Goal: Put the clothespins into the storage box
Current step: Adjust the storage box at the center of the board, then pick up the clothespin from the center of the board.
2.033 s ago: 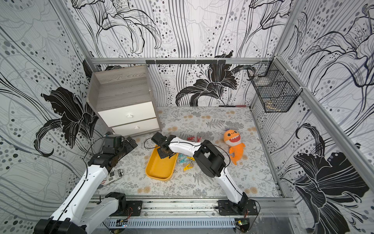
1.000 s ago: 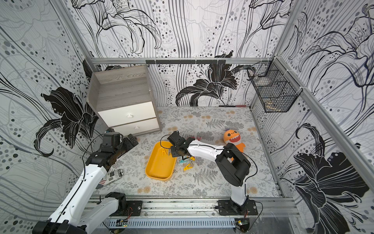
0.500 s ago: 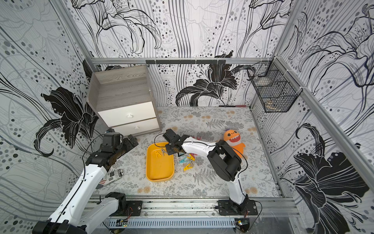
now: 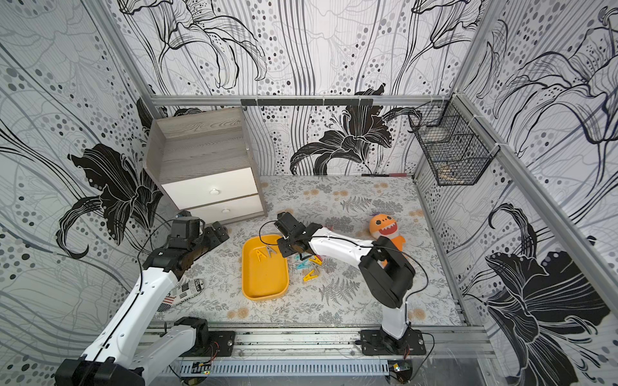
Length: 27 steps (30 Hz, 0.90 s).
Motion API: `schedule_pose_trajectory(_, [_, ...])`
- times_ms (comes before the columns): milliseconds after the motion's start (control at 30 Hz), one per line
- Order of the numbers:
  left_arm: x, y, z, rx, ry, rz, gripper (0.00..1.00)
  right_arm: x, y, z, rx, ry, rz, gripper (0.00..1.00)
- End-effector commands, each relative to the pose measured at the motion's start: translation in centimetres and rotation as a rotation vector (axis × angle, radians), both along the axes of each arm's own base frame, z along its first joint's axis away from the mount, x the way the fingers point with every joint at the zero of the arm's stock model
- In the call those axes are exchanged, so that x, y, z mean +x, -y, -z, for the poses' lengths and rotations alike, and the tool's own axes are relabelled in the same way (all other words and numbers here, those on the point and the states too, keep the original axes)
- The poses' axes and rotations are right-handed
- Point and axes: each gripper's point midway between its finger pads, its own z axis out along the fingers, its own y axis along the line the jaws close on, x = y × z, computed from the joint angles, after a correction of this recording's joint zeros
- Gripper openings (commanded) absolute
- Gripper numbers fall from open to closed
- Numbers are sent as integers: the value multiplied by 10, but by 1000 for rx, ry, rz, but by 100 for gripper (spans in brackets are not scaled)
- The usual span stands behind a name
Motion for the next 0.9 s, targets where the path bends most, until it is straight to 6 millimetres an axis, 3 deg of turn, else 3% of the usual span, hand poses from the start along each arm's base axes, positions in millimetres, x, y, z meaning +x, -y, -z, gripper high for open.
schedule_pose_trajectory(0, [4, -2, -8, 30, 14, 16, 97, -11, 38, -24, 14, 15, 101, 52])
schedule_pose_trajectory(133, [3, -1, -8, 23, 23, 18, 97, -41, 86, 5, -58, -61, 198, 46])
schedule_pose_trajectory(267, [2, 1, -5, 11, 21, 29, 97, -71, 109, 23, -49, -73, 137, 38])
schedule_pose_trajectory(367, [2, 4, -3, 1, 20, 39, 97, -89, 105, 30, -26, -74, -11, 41])
schedule_pose_trajectory(467, [3, 5, -6, -5, 26, 45, 97, -89, 110, 45, -104, -86, -35, 45])
schedule_pose_trajectory(600, [1, 3, -12, 6, 33, 43, 97, -84, 101, 60, -149, -100, -83, 47])
schedule_pose_trajectory(867, [1, 2, -11, 11, 26, 39, 97, -83, 84, 65, -163, -52, -275, 48])
